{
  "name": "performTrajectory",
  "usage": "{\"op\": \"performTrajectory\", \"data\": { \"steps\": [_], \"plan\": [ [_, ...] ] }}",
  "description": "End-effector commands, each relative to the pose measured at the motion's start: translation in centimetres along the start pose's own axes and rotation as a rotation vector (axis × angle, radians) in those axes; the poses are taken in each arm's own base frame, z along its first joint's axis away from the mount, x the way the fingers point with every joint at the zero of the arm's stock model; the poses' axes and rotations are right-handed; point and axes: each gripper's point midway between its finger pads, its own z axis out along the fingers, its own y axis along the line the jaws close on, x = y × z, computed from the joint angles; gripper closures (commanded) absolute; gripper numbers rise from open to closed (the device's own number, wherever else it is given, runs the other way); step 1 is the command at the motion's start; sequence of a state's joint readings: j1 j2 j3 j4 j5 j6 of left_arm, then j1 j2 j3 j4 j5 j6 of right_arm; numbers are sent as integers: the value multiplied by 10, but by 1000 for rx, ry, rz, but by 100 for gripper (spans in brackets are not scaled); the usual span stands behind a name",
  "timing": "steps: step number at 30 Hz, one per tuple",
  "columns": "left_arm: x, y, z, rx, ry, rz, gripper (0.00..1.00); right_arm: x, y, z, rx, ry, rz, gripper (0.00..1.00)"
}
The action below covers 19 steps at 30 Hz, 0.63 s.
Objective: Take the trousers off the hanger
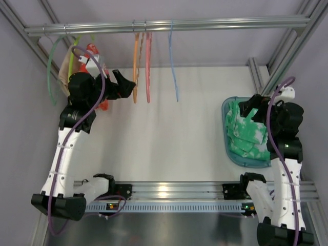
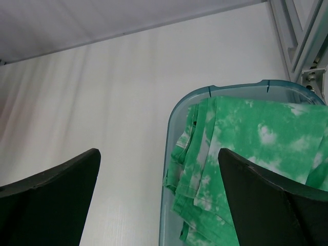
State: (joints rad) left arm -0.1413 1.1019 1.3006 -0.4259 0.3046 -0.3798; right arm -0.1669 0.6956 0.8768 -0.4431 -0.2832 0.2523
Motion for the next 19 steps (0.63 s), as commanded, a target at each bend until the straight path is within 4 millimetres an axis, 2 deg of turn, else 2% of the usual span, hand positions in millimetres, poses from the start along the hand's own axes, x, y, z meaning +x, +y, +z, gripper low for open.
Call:
{"op": "performTrajectory", "data": {
  "steps": [1, 3, 4, 5, 8, 11, 16, 19],
  "plan": [
    [-2, -7, -36, 12, 8, 199, 2, -13, 9, -5, -49, -44, -47, 1],
    [8, -17, -46, 77, 39, 246, 2, -13, 12, -7, -64, -44, -65, 1],
    [18, -12, -58, 46, 47, 256, 1, -13, 17, -12, -90, -44, -77, 1],
    [15, -15, -64, 50, 28, 263, 1, -14, 18, -13, -92, -49, -79, 1],
    [27, 0, -75, -28, 32, 242, 1, -9, 29, -21, -153, -44, -95, 1],
    [37, 2, -92, -42, 32, 265, 1, 2, 40, -29, -216, -34, -99, 1],
    [60, 12, -102, -65, 73, 281, 2, 18, 50, -42, -281, -8, -124, 0],
    [65, 15, -106, -78, 74, 291, 1, 23, 52, -48, -297, -3, -138, 1]
  ]
}}
